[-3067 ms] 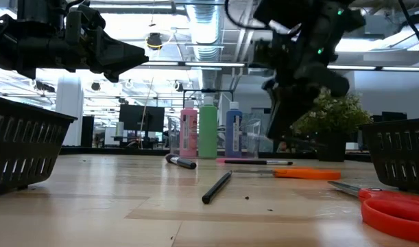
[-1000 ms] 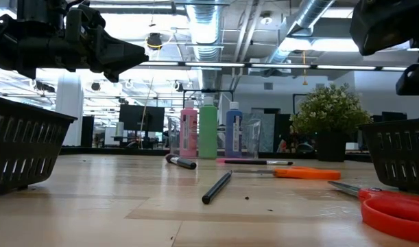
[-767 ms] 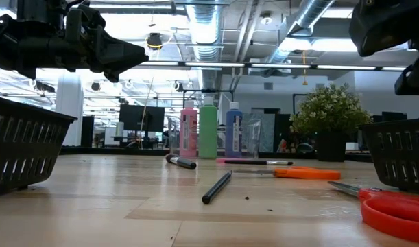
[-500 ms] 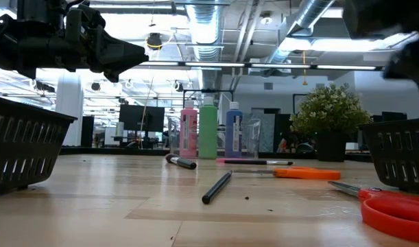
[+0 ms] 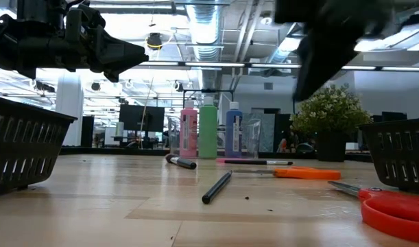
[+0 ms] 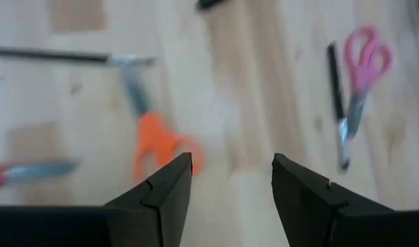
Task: Pick & Place Paint Supplies
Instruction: Put the black paint brush into the right black bin
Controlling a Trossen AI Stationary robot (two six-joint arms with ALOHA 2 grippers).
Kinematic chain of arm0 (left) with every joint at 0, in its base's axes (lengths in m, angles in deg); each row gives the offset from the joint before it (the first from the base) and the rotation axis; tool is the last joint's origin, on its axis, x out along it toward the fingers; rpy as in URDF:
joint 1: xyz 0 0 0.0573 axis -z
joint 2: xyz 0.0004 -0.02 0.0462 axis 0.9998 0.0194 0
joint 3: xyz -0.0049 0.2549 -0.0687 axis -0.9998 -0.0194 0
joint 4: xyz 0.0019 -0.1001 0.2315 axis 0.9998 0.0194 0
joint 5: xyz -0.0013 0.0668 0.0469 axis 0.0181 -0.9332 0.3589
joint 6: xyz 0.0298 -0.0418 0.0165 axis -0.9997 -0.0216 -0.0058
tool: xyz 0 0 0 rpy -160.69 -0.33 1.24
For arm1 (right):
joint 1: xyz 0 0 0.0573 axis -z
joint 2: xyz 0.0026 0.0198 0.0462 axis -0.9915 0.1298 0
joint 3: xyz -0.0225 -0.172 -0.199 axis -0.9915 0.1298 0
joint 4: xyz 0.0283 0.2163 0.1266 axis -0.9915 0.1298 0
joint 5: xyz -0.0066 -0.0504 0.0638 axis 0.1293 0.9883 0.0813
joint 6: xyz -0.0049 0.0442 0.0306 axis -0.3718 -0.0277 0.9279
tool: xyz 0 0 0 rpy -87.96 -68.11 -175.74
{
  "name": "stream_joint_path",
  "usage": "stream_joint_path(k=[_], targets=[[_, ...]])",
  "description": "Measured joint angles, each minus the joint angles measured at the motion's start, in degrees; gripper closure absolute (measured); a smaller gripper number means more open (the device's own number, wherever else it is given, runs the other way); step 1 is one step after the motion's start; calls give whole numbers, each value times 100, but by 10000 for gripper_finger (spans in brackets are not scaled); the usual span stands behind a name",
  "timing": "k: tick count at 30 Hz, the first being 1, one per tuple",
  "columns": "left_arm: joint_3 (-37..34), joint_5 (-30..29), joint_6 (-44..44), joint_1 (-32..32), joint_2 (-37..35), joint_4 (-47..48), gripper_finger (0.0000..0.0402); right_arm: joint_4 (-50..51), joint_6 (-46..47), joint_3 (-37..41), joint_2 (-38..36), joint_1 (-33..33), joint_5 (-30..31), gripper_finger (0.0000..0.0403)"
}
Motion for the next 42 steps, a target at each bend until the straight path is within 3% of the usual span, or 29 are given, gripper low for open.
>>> stream_joint_path(k=[5,10,12,21,42], targets=[[0,1,0,0,0,13,271,-1955,-1367,549,-2,714,-126,219],[0,0,0,0,0,24,271,-4169,-2268,1241,-2,1386,-1085,219],[0,-1,0,0,0,37,271,-4630,-2394,1497,-2,1645,-1335,219],[1,0,0,0,0,49,271,-3486,-2597,1815,0,2713,-1857,219],[0,1,0,0,0,55,271,-2861,-3199,1812,28,3106,-2129,241]])
